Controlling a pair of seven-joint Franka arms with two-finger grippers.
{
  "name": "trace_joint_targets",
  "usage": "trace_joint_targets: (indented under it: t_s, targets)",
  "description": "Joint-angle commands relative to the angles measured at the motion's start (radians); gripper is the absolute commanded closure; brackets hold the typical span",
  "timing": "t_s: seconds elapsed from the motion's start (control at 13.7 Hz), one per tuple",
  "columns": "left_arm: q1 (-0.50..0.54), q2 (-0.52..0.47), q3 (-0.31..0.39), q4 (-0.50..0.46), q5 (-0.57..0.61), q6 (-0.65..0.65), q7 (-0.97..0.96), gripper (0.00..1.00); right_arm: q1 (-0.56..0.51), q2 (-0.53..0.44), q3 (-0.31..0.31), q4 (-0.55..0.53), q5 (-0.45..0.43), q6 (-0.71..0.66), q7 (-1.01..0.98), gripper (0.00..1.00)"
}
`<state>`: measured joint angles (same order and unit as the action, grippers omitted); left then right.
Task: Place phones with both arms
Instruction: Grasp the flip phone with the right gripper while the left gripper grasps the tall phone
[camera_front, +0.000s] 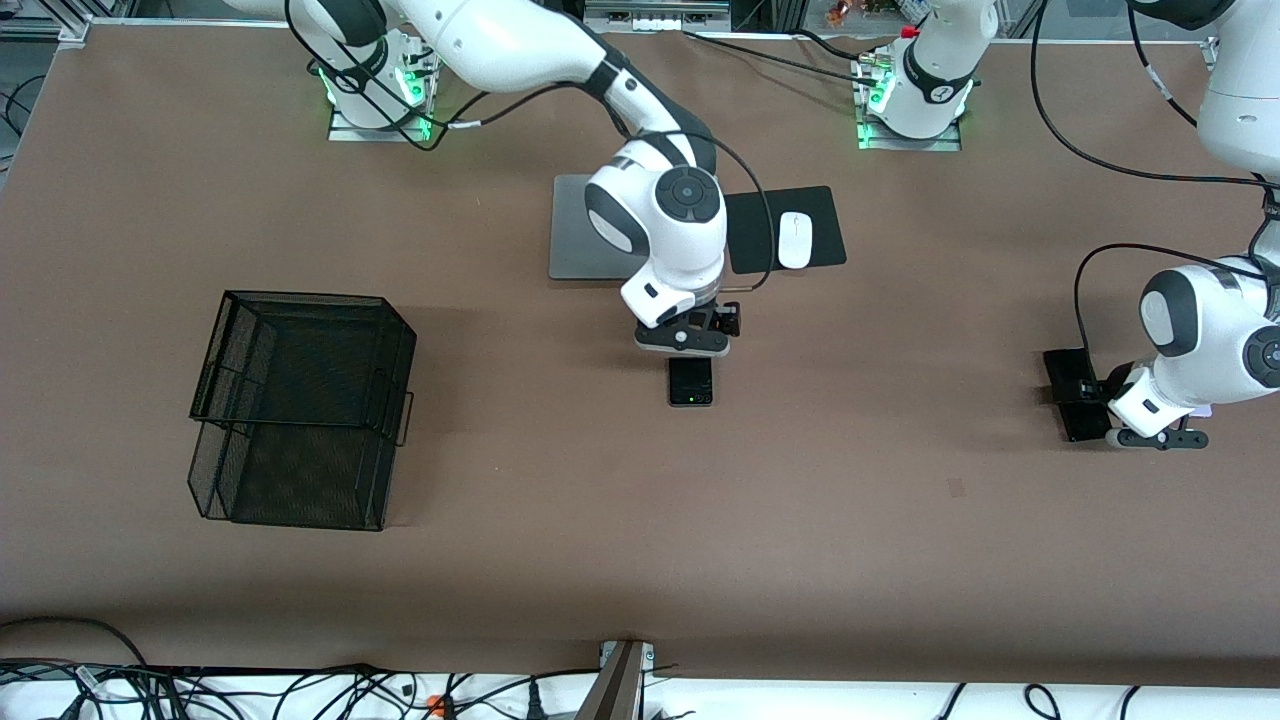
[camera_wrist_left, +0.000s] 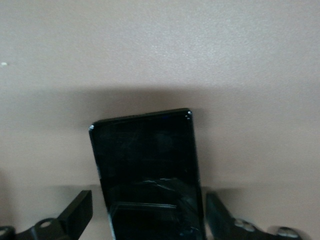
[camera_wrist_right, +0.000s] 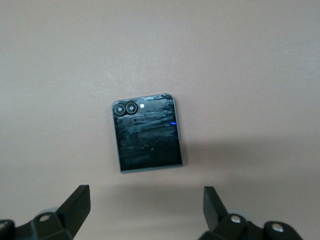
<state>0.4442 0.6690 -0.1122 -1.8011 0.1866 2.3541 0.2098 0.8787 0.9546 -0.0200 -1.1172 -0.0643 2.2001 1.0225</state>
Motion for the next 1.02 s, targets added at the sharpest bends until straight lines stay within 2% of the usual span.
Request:
trace_joint_targets:
  t_s: [0.0, 0.22, 0.29, 0.44, 0.66, 0.8, 0.88, 0.95]
  targets:
    - [0.011, -0.002, -0.012, -0.008, -0.030, 0.010, 0.026, 0.00, 0.009, 0.070, -0.023, 0.043, -0.048, 0.058, 0.024, 0.00]
    - [0.013, -0.002, -0.012, -0.008, -0.030, 0.008, 0.028, 0.00, 0.009, 0.108, -0.035, 0.045, -0.101, 0.122, 0.021, 0.00]
    - [0.011, -0.003, -0.012, -0.008, -0.030, 0.007, 0.028, 0.37, 0.011, 0.110, -0.035, 0.045, -0.110, 0.136, 0.021, 0.00]
    - [0.008, -0.008, -0.012, -0.008, -0.030, -0.001, 0.026, 0.62, 0.016, 0.124, -0.035, 0.046, -0.129, 0.170, 0.015, 0.00]
    - [0.002, -0.054, -0.058, 0.032, -0.030, -0.128, 0.011, 0.64, 0.025, 0.138, -0.035, 0.047, -0.134, 0.211, 0.004, 0.00]
    - [0.002, -0.084, -0.113, 0.095, -0.030, -0.252, 0.003, 0.64, 0.028, 0.145, -0.035, 0.047, -0.150, 0.214, 0.004, 0.00]
    - [0.001, -0.089, -0.142, 0.141, -0.030, -0.333, -0.015, 0.64, 0.028, 0.145, -0.037, 0.045, -0.152, 0.214, 0.002, 0.03]
    - [-0.001, -0.089, -0.176, 0.194, -0.030, -0.411, -0.045, 0.64, 0.028, 0.145, -0.041, 0.045, -0.164, 0.213, 0.001, 0.17]
